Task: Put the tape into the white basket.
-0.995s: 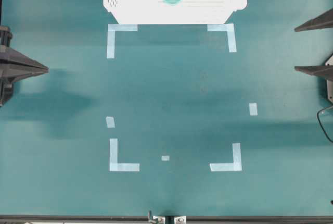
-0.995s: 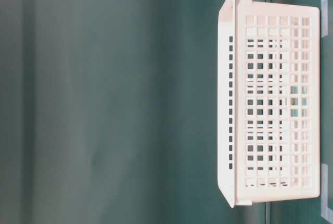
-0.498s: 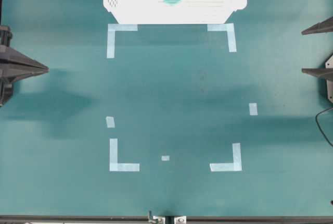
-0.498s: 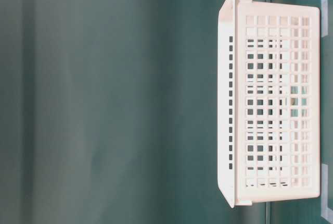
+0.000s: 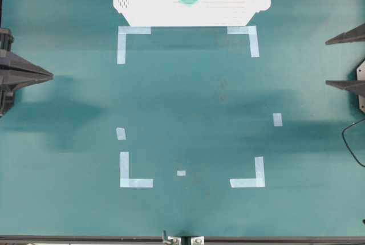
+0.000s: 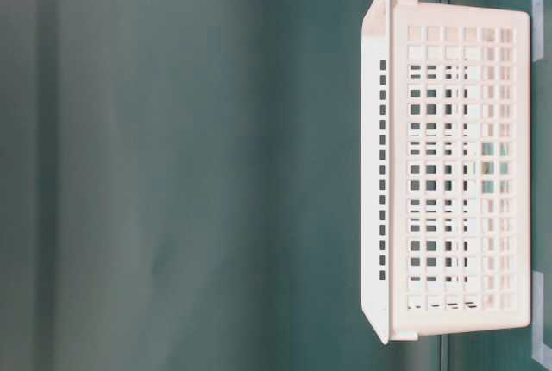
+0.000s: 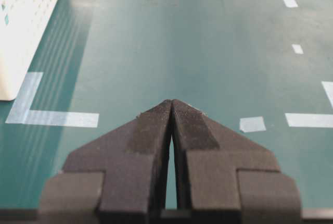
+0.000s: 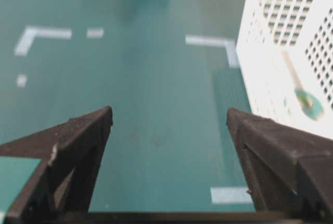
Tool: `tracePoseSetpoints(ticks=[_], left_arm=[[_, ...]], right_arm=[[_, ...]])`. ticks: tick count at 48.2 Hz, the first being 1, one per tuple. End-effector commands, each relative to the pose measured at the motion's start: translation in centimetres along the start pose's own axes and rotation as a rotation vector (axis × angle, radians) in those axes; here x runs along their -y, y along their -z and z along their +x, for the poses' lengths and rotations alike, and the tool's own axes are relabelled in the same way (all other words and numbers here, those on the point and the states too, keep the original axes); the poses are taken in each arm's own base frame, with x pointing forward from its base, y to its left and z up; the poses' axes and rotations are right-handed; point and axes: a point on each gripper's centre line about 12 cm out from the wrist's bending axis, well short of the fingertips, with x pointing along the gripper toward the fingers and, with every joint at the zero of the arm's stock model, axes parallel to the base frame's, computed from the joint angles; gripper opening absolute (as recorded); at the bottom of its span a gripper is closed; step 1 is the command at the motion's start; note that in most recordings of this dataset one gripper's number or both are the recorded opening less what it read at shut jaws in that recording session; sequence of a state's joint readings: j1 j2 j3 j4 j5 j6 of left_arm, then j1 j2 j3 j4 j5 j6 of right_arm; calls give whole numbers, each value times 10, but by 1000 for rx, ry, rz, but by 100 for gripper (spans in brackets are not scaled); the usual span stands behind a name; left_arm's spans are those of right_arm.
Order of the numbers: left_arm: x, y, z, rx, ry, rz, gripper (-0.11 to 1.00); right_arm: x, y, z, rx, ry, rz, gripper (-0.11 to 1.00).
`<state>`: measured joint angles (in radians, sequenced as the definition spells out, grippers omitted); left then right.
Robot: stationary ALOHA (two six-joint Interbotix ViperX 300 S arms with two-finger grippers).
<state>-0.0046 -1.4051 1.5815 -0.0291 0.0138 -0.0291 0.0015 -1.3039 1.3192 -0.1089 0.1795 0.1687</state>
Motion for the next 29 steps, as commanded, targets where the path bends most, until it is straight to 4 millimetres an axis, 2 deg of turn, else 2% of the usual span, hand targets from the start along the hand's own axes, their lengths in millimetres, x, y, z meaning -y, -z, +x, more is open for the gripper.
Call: tracePoseSetpoints(ticks=[1, 7, 29], left_arm=[[0, -5, 0, 11, 2, 5, -11], [0, -5, 0, 9, 2, 5, -11], [0, -5, 0, 9, 2, 6, -11]], right_arm=[[0, 3, 1, -5, 1, -3, 94], [1, 12, 2, -23, 3, -3, 94], [1, 18, 3, -38, 3, -4, 94]])
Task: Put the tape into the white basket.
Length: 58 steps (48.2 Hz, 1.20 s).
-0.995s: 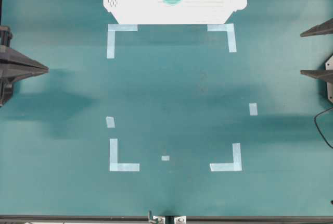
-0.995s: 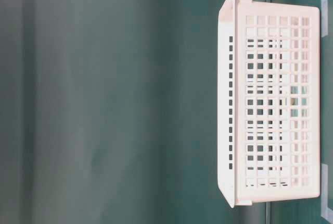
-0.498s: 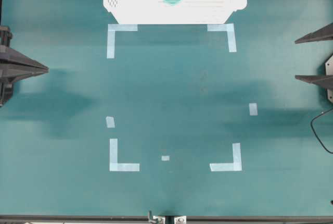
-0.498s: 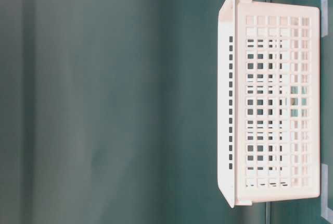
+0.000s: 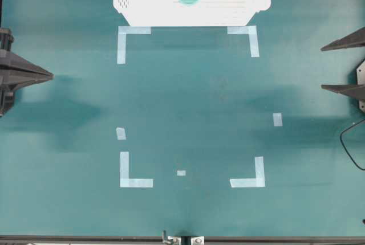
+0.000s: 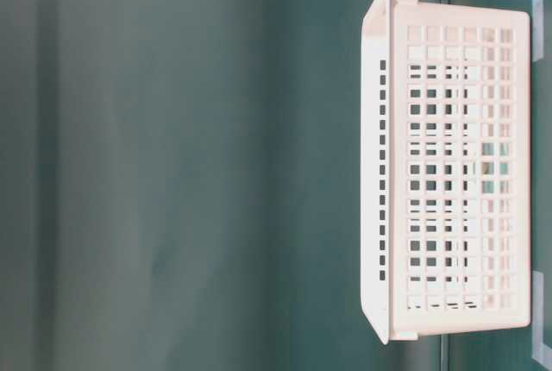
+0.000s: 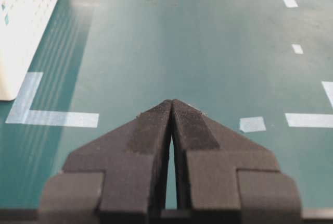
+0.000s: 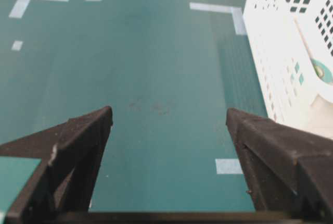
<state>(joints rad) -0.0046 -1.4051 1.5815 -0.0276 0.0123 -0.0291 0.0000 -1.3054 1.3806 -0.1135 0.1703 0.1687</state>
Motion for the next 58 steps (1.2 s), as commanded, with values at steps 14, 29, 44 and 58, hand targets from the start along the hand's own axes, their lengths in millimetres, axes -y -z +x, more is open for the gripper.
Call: tracePoseSetpoints(ticks=[14, 29, 44, 58], left_arm=[[0, -5, 0, 9, 2, 3, -11], [0, -5, 0, 8, 2, 3, -11], [0, -5, 0, 9, 2, 3, -11], [0, -5, 0, 8, 2, 5, -11]], right_arm=[[1, 12, 2, -58, 7, 9, 94], [1, 16, 3, -59, 6, 14, 94], [1, 27, 7, -68, 1, 18, 94], [1, 36, 8, -59, -7, 15, 94]])
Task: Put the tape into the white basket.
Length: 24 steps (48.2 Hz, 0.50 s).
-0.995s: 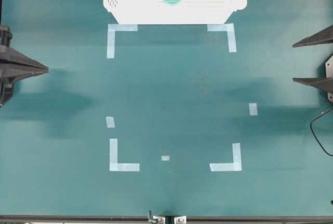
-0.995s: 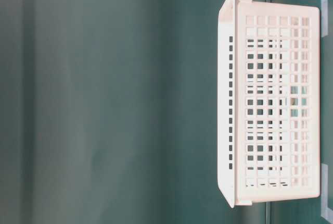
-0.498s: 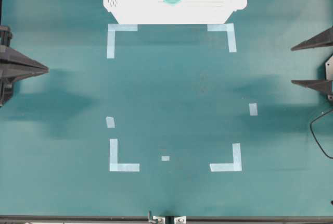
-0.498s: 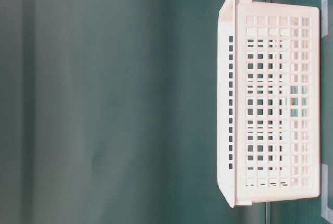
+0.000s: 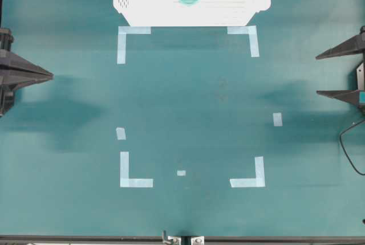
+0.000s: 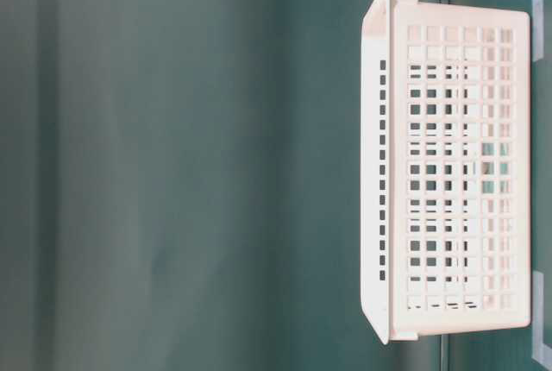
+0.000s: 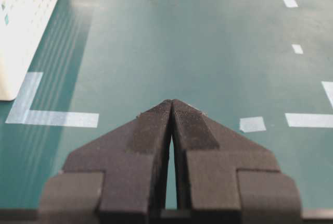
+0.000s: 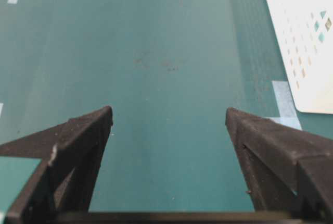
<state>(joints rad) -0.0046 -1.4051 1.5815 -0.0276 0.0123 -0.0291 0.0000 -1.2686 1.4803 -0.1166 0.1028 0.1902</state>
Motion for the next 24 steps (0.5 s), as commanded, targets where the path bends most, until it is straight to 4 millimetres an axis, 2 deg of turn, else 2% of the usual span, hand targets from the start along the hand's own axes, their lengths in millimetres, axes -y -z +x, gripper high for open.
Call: tracePoseSetpoints(ticks=[1, 24], left_arm=[[0, -5, 0, 9, 2, 3, -11], [0, -5, 0, 11, 2, 3, -11]], right_arm=[[-1, -1, 2, 13, -5, -2, 94], [-1, 9, 2, 44, -16, -2, 94]])
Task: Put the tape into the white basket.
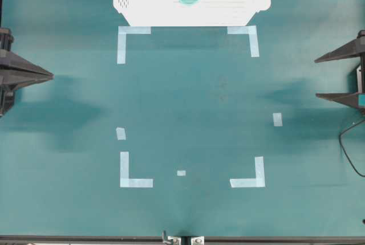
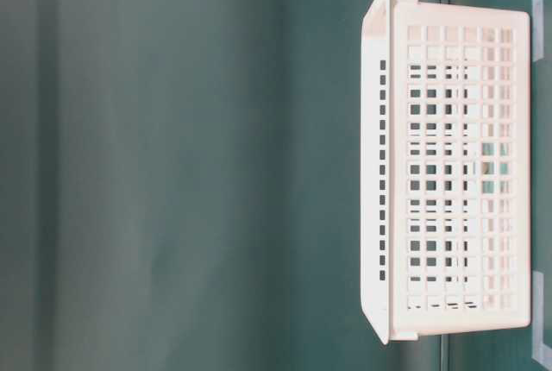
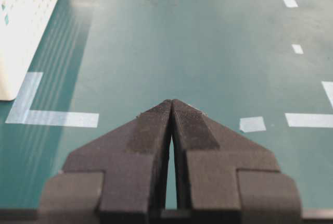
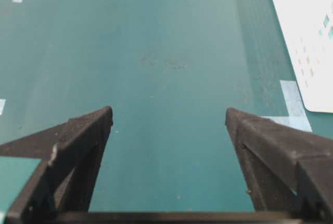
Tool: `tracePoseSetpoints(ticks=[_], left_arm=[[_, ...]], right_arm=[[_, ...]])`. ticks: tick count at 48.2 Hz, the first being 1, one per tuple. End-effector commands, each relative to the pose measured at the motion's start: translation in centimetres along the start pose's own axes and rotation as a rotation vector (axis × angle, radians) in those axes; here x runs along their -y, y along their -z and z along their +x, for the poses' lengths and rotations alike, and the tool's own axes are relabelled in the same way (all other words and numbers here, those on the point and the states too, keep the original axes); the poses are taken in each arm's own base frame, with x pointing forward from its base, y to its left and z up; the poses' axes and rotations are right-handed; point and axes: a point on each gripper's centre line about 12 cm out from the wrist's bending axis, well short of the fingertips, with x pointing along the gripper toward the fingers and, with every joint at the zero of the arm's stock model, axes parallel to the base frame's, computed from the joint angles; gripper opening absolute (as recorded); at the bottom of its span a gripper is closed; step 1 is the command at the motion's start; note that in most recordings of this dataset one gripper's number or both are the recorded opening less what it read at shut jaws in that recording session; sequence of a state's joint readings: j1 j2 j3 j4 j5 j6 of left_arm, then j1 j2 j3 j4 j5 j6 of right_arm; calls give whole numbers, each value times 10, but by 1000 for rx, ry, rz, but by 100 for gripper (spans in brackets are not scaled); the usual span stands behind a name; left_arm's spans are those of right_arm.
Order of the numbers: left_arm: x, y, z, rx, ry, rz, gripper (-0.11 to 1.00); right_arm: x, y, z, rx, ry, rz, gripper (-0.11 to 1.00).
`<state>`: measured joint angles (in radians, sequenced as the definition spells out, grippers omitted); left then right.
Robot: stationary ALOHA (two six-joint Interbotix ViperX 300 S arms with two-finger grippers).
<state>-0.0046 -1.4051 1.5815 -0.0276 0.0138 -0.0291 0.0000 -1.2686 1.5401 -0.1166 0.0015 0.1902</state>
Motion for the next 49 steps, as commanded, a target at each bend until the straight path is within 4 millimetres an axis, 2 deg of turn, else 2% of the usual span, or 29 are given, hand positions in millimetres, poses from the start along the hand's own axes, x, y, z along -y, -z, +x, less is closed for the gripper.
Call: tracePoseSetpoints(ticks=[1, 49], left_arm=[[0, -5, 0, 11, 2, 3, -11], [0, -5, 0, 9, 2, 3, -11]], right_arm=[[0, -4, 1, 3, -2, -2, 94], [-1, 12, 1, 42, -20, -13, 94]])
